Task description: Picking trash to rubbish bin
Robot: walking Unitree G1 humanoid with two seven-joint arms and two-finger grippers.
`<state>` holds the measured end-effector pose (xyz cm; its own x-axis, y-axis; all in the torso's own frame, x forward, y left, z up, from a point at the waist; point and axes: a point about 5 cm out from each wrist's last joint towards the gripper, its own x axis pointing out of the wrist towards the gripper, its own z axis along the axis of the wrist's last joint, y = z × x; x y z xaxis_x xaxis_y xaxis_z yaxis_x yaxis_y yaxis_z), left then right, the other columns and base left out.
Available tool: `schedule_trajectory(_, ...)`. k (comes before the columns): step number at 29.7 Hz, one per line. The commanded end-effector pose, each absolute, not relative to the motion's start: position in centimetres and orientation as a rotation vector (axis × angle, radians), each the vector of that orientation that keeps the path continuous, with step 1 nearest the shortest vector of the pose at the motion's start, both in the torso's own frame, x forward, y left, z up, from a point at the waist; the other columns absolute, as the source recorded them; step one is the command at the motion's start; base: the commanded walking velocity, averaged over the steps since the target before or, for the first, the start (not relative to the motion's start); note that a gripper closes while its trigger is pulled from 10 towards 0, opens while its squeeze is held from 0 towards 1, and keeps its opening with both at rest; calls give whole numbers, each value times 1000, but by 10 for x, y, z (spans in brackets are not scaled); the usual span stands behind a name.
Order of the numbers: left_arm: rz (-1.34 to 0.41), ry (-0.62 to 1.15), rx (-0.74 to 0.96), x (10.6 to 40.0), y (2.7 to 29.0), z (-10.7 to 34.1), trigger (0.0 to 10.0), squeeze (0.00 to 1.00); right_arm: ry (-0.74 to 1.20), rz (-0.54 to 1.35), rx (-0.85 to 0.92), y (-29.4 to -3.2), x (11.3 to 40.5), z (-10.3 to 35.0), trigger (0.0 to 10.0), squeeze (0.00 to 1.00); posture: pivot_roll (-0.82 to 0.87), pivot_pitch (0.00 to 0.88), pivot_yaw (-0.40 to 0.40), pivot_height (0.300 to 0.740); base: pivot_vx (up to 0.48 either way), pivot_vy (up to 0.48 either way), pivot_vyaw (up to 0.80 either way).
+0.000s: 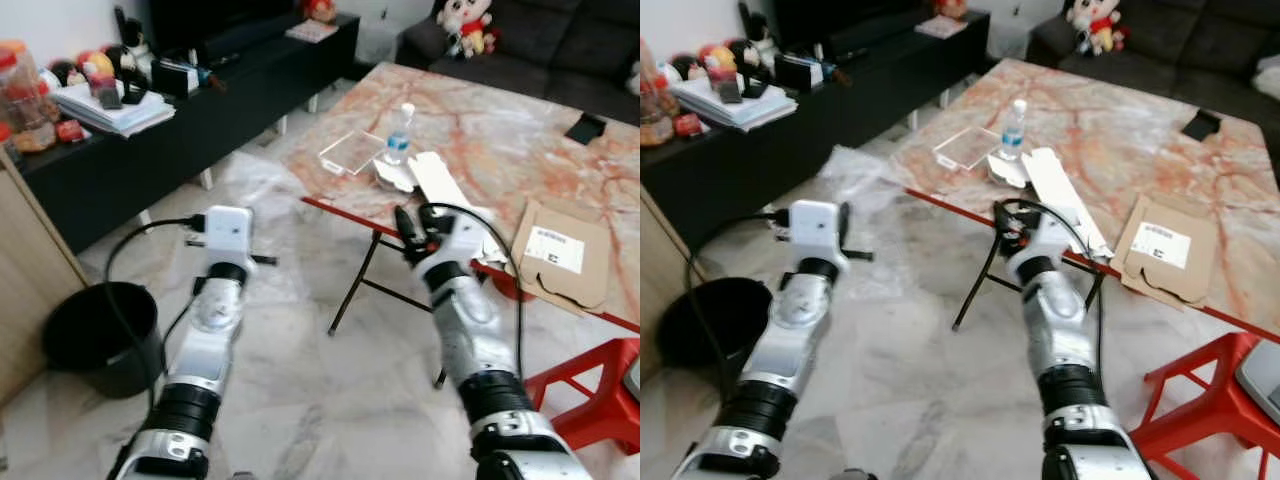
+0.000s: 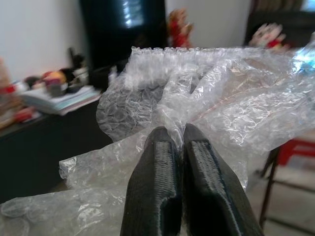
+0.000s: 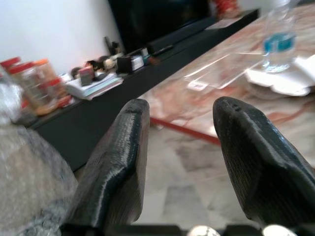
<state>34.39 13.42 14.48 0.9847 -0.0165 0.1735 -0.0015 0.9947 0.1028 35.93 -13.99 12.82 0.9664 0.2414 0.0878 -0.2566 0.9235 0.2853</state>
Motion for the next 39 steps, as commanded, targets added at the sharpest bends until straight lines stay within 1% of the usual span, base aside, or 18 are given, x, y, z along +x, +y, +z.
schedule_trajectory(1, -21, -133, 81, 345, 133, 134, 10000, 0, -11, 243, 277, -147, 359, 120, 10000, 0, -9, 61, -96, 740, 0, 0, 800)
schedule_trajectory(5, -9, -39, 49, 347, 141, 113, 10000, 0, 62, 230, 246, -153, 356, 103, 10000, 0, 2, 58, -102, 740, 0, 0, 800)
schedule_trajectory(7, -32, 22, 99, 346, 140, 100, 10000, 0, 114, 223, 219, -155, 354, 94, 10000, 0, 2, 58, -105, 740, 0, 0, 800)
schedule_trajectory(8, -32, 22, 99, 346, 140, 100, 10000, 0, 114, 223, 219, -155, 354, 94, 10000, 0, 2, 58, -105, 740, 0, 0, 800)
schedule_trajectory(10, -47, 94, 138, 342, 137, 81, 10000, 0, 168, 227, 180, -156, 350, 82, 10000, 0, 1, 51, -104, 740, 0, 0, 800)
schedule_trajectory(13, -54, 161, 112, 337, 134, 66, 10000, 0, 223, 224, 139, -160, 344, 69, 10000, 0, 1, 50, -105, 740, 0, 0, 800)
schedule_trajectory(14, -76, 215, 122, 333, 131, 55, 10000, 0, 271, 206, 119, -165, 339, 59, 10000, 0, 2, 45, -105, 740, 0, 0, 800)
schedule_trajectory(18, -93, 281, 130, 328, 130, 42, 10000, 0, 318, 182, 107, -171, 334, 48, 10000, 0, 0, 37, -102, 740, 0, 0, 800)
schedule_trajectory(21, -118, 374, 145, 318, 129, 24, 10000, 0, 396, 169, 90, -178, 324, 33, 10000, 0, -4, 28, -99, 740, 0, 0, 575)
schedule_trajectory(25, -125, 481, 157, 306, 131, 5, 10000, 0, 480, 122, 84, -190, 311, 17, 10000, 0, -9, 22, -95, 740, 0, 0, 0)
schedule_trajectory(28, -126, 487, 158, 305, 131, 4, 10000, 0, 485, 120, 83, -191, 310, 16, 10000, 0, -9, 22, -95, 740, 0, 0, 0)
schedule_trajectory(32, -148, 661, 159, 281, 132, -22, 10000, 0, 627, 93, 60, -202, 283, -12, 10000, 0, -15, 29, -101, 740, 0, 0, 0)
schedule_trajectory(35, -124, 704, 127, 274, 134, -29, 10000, 0, 694, 43, 57, -209, 270, -23, 10000, 0, -16, 30, -108, 740, 0, 0, 0)
schedule_trajectory(39, -140, 751, 159, 264, 133, -38, 10000, 0, 761, -11, 67, -216, 256, -34, 10000, 0, -22, 28, -108, 740, 150, 0, 0)
